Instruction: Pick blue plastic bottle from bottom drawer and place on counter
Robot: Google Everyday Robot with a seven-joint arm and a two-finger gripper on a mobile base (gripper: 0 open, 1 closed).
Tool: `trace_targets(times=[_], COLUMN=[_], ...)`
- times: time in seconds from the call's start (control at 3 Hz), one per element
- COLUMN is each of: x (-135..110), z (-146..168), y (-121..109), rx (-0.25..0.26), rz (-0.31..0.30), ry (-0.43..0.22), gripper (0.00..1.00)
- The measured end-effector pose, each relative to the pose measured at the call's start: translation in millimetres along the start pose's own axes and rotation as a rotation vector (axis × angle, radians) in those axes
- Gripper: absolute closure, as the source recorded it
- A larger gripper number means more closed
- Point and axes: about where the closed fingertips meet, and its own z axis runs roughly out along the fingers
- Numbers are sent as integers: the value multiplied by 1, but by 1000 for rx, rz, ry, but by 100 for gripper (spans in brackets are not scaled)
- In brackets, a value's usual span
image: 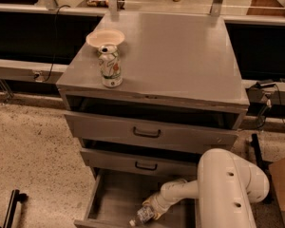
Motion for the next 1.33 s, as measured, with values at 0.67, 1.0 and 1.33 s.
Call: trace_targets(times=[0.67,1.0,1.33], x=[-50,-79,-101], z=[-72,-129,-168], y=[-22,-36,-43], rx=[196,299,369], rz=[-20,-65,-101], ry=[-144,-204,-252], gripper=[100,100,100])
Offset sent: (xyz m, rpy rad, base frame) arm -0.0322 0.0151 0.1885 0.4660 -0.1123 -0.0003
